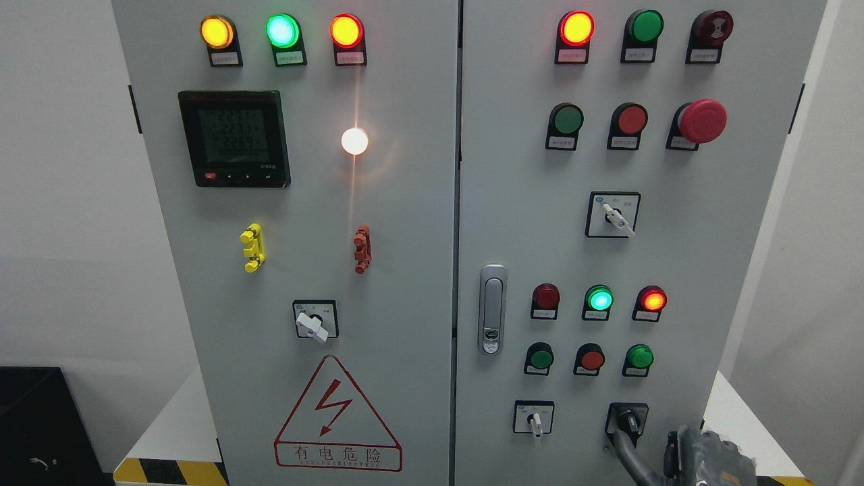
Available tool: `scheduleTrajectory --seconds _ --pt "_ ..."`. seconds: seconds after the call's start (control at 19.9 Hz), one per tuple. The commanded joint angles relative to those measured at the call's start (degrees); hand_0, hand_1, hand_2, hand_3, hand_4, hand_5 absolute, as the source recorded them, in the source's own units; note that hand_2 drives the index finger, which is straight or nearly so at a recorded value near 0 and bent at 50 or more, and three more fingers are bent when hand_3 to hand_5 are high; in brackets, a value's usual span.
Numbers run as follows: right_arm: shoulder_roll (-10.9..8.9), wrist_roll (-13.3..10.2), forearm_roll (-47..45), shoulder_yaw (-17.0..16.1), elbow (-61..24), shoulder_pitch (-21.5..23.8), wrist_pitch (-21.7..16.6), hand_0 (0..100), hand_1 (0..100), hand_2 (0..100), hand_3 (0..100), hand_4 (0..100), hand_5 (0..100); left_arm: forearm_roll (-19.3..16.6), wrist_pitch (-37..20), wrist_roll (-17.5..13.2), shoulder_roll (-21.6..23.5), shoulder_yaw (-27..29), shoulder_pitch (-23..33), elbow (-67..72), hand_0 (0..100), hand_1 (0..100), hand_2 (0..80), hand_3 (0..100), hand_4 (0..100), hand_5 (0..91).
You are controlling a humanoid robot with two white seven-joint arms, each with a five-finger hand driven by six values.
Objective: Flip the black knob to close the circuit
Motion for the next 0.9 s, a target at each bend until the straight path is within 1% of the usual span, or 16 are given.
scheduleTrajectory --seconds 0.0,0.05,0.15,0.25,0.35,0.5,0.65,0.8,0.85 --pt "0.16 -0.1 -0.4 4.0 -2.6 1.2 -0.1 0 0 93 100 100 100 0.0 0.0 0.0 0.0 0.0 0.0 0.0 12 56 0.0 0 0 0.0" --pt "0.16 -0.2 -1.7 4.0 -3.4 1.4 0.0 0 0 93 100 100 100 0.0 0.0 0.0 0.0 -0.1 0.0 0.0 12 56 0.0 0 0 0.0" --pt "0.16 -1.3 -3.5 5.1 -4.7 2.1 0.0 0 0 92 100 100 100 0.0 0.0 0.0 0.0 0.0 0.0 0.0 12 56 0.0 0 0 0.0" --pt "0.07 -1.5 -3.6 5.7 -5.7 2.7 0.0 0 0 92 100 100 100 0.0 0.0 0.1 0.0 0.0 0.0 0.0 12 56 0.0 0 0 0.0" --pt "0.07 -1.8 -5.6 6.5 -6.7 3.3 0.1 0 0 92 100 100 100 0.0 0.0 0.1 0.0 -0.1 0.0 0.0 12 56 0.0 0 0 0.0" --pt "0.07 -4.5 -11.0 7.6 -7.6 3.8 0.2 0 0 90 100 98 99 0.0 0.0 0.1 0.0 -0.1 0.0 -0.1 12 56 0.0 0 0 0.0" --pt "0.07 -7.3 -14.9 7.7 -8.7 5.1 0.2 0 0 87 100 97 97 0.0 0.0 0.1 0.0 0.0 0.0 0.0 12 56 0.0 0 0 0.0" --pt "0.07 -8.8 -20.2 7.9 -11.0 7.3 0.2 0 0 85 100 96 95 0.0 0.0 0.1 0.0 -0.1 0.0 0.0 12 56 0.0 0 0 0.0" --pt "0.07 -9.4 -22.6 8.4 -11.8 8.0 0.3 0 0 84 100 94 93 0.0 0.0 0.1 0.0 -0.1 0.0 0.0 12 56 0.0 0 0 0.0"
